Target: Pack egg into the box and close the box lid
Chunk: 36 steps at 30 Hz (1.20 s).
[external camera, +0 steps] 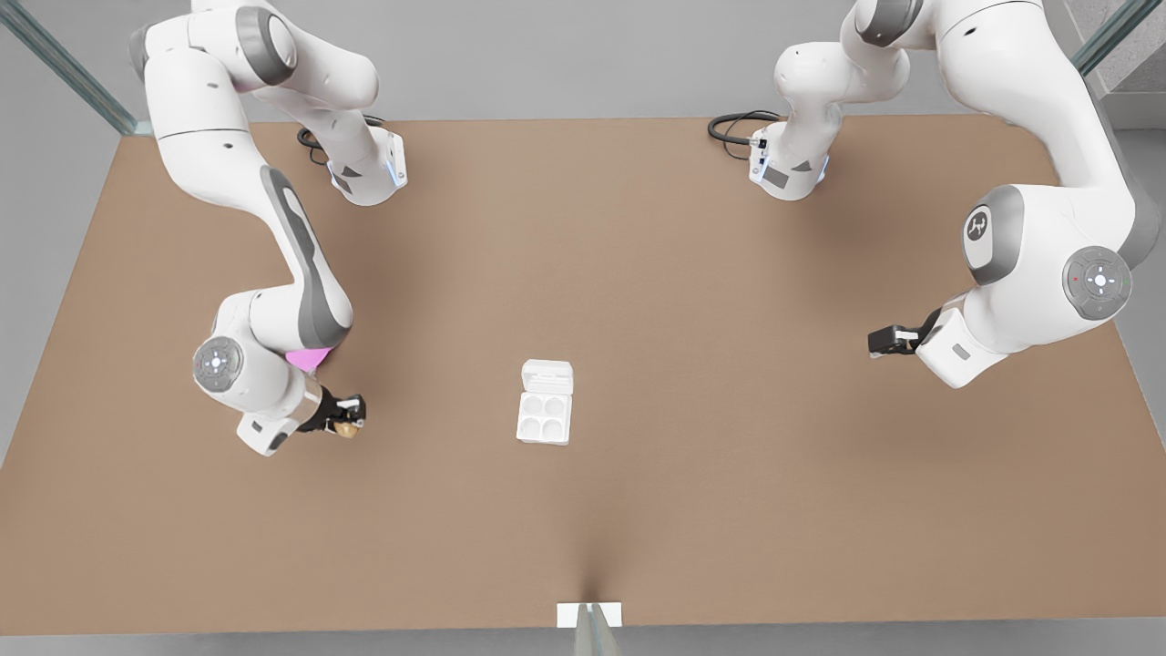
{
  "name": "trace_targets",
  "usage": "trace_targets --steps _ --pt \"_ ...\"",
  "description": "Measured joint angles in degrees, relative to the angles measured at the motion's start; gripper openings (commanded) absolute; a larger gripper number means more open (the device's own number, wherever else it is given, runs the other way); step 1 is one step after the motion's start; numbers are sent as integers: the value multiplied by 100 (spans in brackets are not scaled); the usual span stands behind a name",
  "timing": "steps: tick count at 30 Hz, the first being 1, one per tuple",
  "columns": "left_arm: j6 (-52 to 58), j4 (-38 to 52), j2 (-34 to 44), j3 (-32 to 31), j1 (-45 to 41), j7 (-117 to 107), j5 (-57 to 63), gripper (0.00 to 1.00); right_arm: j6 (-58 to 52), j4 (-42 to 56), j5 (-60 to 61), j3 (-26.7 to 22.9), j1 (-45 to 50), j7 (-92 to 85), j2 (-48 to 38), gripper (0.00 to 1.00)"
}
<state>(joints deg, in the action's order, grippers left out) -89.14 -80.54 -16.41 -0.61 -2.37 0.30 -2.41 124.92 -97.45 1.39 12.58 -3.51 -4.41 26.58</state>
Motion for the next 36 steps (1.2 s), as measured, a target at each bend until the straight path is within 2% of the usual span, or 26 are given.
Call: trace_targets --steps 7,16,31,36 --pt "1 -1 0 8 1 0 0 100 -403 938 85 -453 904 168 515 59" --pt "15 -9 -9 9 4 2 0 100 -505 1610 131 -594 1717 367 983 59" --pt "77 -9 -4 9 0 8 -5 100 -497 1875 197 -605 2663 730 1088 59" --pt "90 -9 0 9 0 10 -5 100 -325 1938 343 -838 3136 858 1175 59"
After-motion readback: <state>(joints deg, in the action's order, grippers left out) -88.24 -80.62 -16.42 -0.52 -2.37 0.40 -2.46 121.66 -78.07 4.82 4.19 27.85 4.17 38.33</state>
